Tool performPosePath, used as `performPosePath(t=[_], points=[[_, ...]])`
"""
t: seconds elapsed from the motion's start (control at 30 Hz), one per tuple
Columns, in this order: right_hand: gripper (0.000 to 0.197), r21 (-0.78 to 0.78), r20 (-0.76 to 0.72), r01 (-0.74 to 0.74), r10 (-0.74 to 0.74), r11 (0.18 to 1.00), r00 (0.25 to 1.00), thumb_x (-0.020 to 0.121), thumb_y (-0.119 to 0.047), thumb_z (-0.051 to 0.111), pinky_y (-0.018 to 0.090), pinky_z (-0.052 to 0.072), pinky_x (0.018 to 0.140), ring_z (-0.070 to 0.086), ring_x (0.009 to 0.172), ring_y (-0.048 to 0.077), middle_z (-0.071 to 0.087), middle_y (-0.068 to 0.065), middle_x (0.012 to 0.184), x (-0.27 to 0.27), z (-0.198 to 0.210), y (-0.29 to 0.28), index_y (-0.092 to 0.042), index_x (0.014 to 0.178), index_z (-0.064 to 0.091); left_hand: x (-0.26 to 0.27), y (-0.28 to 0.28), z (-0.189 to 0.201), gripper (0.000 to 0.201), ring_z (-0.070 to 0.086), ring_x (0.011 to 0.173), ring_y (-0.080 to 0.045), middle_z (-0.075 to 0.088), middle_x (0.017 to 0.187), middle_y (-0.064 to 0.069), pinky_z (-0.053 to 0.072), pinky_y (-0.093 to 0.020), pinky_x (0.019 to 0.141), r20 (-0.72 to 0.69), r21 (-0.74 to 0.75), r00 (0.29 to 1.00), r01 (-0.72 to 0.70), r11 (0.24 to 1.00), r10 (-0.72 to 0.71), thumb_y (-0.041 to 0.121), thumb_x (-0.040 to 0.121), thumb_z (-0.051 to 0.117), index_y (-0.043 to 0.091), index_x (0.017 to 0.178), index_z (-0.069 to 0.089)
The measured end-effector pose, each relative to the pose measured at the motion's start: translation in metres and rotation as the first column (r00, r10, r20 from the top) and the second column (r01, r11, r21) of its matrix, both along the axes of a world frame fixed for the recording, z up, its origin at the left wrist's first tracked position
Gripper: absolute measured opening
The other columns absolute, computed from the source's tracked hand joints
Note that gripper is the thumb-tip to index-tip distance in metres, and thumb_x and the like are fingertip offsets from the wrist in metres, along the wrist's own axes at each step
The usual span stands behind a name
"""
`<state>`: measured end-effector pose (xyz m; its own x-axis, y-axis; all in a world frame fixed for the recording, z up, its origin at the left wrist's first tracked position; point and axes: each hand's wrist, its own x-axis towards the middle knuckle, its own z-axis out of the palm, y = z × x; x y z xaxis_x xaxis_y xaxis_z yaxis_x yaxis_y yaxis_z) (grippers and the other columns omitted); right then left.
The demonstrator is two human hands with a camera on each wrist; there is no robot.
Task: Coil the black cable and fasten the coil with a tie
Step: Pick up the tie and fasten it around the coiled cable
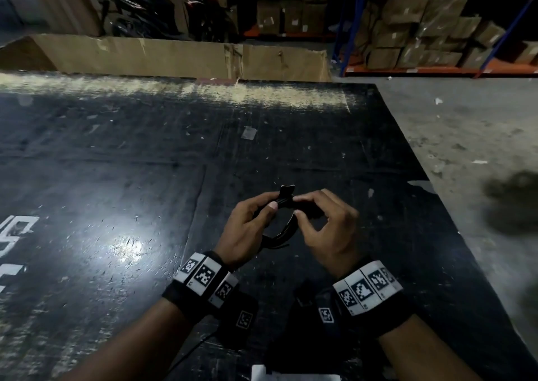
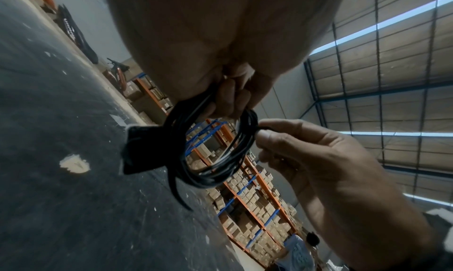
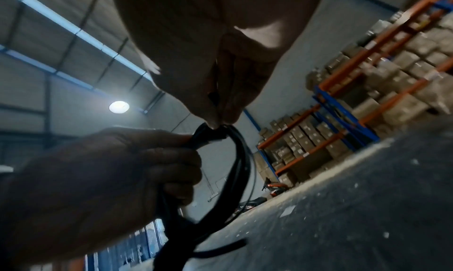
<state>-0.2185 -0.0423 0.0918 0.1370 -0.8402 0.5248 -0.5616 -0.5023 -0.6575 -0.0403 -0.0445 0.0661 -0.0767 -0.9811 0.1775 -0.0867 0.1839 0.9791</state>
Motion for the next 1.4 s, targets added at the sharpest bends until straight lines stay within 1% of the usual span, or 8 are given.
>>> performPosePath(t=[0.2,0.33,0.53,0.77,0.9,1.07,1.2,1.4], points=[[0.007,0.049,0.033,-0.140,0.139,0.989,0.990,0.080,-0.011,0.081,0.022,0.057,0.073,0.068,0.089,0.006,0.071,-0.001,0.099,-0.017,0.007,-0.011,-0.011,0.086,0.077,0.014,0.002,0.015,0.031,0.063,0.073,0.017,0.068,0.073,0.015,0.048,-0.005,0.066,0.202,0.084,0.965,0.151,0.985,-0.165,0.004,0.107,0.048,0.002,0.132,0.066],[0.013,0.269,0.081,-0.184,0.168,0.945,0.982,0.076,-0.010,0.083,0.033,0.063,0.080,0.075,0.087,0.003,0.080,-0.007,0.096,-0.022,0.009,-0.011,-0.018,0.086,0.082,0.025,0.003,0.018,0.032,0.070,0.116,-0.011,0.078,0.119,0.003,0.053,-0.045,0.103,0.394,0.097,0.876,0.262,0.960,-0.279,0.028,0.101,0.051,0.022,0.124,0.074],[0.010,0.332,0.207,-0.142,0.075,0.933,0.976,0.071,-0.009,0.087,0.026,0.061,0.069,0.077,0.073,0.008,0.080,-0.003,0.077,-0.019,0.013,-0.013,-0.014,0.078,0.083,0.018,0.003,0.020,0.029,0.057,0.062,0.008,0.065,0.073,0.033,0.045,-0.010,0.061,0.280,0.184,0.901,0.288,0.940,-0.331,0.015,0.107,0.047,0.006,0.128,0.065],[0.028,0.416,0.417,-0.129,-0.062,0.900,0.907,0.065,-0.005,0.091,0.021,0.059,0.069,0.075,0.075,0.011,0.078,0.005,0.082,-0.021,0.013,-0.025,-0.010,0.088,0.075,0.023,0.004,0.011,0.022,0.055,0.063,-0.008,0.060,0.080,-0.002,0.044,-0.022,0.056,0.020,0.201,0.975,0.213,0.956,-0.221,0.024,0.098,0.062,0.006,0.110,0.064],[0.026,0.473,0.614,-0.147,-0.205,0.869,0.762,0.067,0.004,0.086,0.031,0.059,0.078,0.070,0.080,0.020,0.075,0.013,0.086,-0.029,0.006,-0.032,-0.012,0.083,0.074,0.035,0.009,-0.004,0.027,0.069,0.103,-0.019,0.071,0.116,-0.023,0.060,-0.030,0.085,0.027,0.211,0.994,0.099,0.972,-0.107,0.010,0.093,0.073,0.006,0.120,0.068],[0.020,0.577,0.727,-0.276,-0.328,0.769,0.603,0.072,0.008,0.079,0.022,0.058,0.070,0.070,0.073,0.017,0.075,0.011,0.081,-0.033,-0.008,-0.032,-0.008,0.084,0.074,0.035,0.011,-0.014,0.030,0.070,0.101,-0.026,0.071,0.124,-0.028,0.060,-0.025,0.079,-0.244,0.331,0.967,0.008,0.943,0.078,0.001,0.098,0.062,-0.006,0.127,0.067],[0.020,0.663,0.663,-0.264,-0.385,0.701,0.642,0.075,0.009,0.077,0.024,0.060,0.072,0.072,0.074,0.019,0.078,0.010,0.080,-0.038,-0.022,-0.032,-0.007,0.088,0.077,0.034,0.003,-0.020,0.025,0.069,0.097,-0.033,0.070,0.113,-0.034,0.063,-0.029,0.086,-0.287,0.391,0.939,-0.066,0.918,0.190,0.001,0.099,0.060,-0.016,0.116,0.069],[0.019,0.732,0.476,-0.047,-0.461,0.680,0.748,0.069,0.006,0.083,0.027,0.060,0.070,0.071,0.065,0.016,0.077,0.007,0.070,-0.040,-0.045,-0.036,-0.010,0.077,0.078,0.026,-0.013,-0.037,0.013,0.050,0.057,-0.019,0.060,0.075,-0.019,0.052,-0.021,0.052,-0.178,0.518,0.954,-0.118,0.847,0.242,-0.007,0.093,0.066,-0.005,0.081,0.070]])
